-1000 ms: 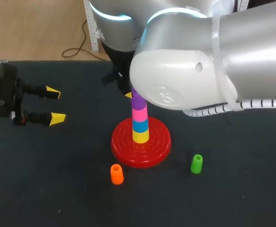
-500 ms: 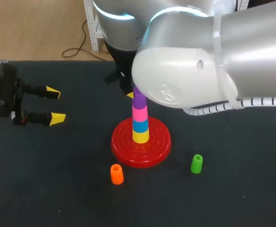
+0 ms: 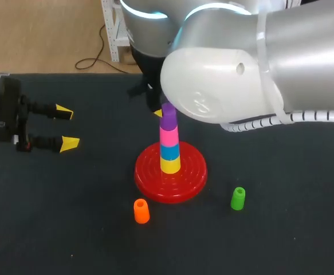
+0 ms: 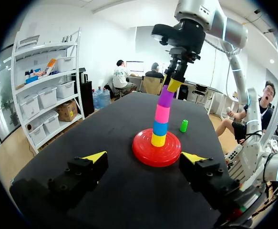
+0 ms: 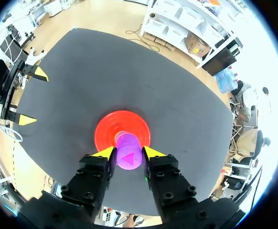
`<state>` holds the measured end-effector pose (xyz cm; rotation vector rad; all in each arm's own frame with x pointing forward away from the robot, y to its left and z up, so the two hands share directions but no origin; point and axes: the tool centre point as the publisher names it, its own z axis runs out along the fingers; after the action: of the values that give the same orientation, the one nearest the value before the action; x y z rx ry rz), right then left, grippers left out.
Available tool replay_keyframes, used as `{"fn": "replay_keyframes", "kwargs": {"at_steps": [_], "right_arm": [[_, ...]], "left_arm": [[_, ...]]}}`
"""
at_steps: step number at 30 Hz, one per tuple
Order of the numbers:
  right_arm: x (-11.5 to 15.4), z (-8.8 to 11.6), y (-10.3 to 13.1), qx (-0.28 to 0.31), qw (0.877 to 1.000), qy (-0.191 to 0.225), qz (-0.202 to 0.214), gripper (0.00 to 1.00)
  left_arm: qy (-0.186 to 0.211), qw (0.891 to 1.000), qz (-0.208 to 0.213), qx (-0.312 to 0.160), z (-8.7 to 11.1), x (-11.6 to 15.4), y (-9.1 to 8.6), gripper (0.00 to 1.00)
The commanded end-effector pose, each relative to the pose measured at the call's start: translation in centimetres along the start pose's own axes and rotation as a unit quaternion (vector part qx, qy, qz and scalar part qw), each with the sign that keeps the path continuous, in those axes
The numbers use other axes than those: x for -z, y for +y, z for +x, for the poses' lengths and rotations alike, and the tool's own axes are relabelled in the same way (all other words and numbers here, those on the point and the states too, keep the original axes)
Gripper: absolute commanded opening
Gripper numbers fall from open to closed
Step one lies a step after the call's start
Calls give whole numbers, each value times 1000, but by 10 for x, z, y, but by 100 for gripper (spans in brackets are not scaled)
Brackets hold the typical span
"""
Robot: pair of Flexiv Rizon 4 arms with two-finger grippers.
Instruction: Pick up and stack the cylinders on the red base in this order: pink,purple,orange,green
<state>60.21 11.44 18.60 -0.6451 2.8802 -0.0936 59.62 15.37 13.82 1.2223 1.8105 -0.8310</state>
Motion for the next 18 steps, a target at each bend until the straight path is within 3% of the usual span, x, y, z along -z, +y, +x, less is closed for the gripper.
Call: {"fn": "replay_keyframes", "kwargs": {"at_steps": [1,18], "right_arm": [[1,0,-3,-3,1000,1,-9,0],[1,-2,-3,1,1000,28,-11,0]], "left_arm": [[-2,1000,-1,-1,1,0,0,100],[-2,1000,-1,-1,1,0,0,100]]}}
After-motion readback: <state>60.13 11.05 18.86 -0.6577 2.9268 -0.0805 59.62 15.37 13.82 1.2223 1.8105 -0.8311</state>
